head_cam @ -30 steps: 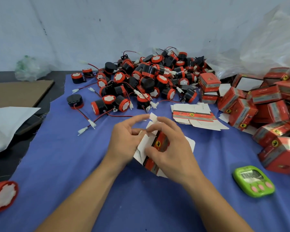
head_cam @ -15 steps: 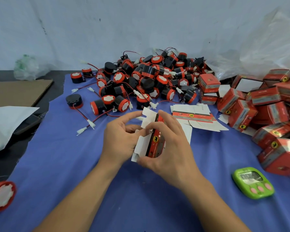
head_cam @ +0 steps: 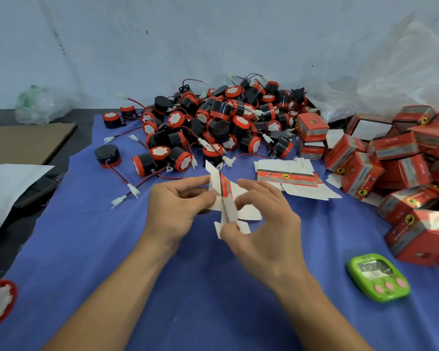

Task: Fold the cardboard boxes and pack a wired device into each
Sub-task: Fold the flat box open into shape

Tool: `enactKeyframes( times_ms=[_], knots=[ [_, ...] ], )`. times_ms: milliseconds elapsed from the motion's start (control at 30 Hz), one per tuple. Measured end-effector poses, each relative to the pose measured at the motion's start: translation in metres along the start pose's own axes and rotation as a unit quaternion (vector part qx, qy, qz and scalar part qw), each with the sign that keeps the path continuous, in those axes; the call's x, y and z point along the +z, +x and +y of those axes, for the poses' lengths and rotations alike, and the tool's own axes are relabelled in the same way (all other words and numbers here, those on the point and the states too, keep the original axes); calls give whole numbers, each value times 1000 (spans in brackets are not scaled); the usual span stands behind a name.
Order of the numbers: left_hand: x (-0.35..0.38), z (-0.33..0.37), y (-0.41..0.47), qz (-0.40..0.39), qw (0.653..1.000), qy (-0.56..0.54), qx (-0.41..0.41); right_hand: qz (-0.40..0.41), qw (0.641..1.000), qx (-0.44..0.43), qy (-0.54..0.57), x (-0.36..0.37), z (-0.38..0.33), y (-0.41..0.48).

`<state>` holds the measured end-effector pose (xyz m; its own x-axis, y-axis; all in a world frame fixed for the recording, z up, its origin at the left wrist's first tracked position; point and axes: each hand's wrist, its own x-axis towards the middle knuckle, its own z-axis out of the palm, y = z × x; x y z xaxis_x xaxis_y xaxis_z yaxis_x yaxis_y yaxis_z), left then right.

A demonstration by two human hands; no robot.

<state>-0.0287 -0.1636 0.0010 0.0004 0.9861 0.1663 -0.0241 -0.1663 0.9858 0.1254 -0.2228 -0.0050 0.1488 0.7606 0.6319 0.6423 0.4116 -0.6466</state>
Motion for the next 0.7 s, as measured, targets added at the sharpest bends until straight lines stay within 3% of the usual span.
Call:
enactKeyframes(
  times_ms=[100,200,367,533,700],
  knots=[
    [-2,0,0,10,999,36,31,5,997,76,-17,0,-3,-4],
    [0,-2,-2,19,997,67,45,-62,983,134,-105,6,-5,-7],
    [1,-1,-1,-14,992,118,40,-138,954,111,-243,7,-7,-4],
    [1,-3,0,-32,988,146,30,-65,970,44,-229,9,-9,-3],
    [8,-5,-2,-26,991,130,24,-2,978,48,-201,3,-6,-4]
  ],
)
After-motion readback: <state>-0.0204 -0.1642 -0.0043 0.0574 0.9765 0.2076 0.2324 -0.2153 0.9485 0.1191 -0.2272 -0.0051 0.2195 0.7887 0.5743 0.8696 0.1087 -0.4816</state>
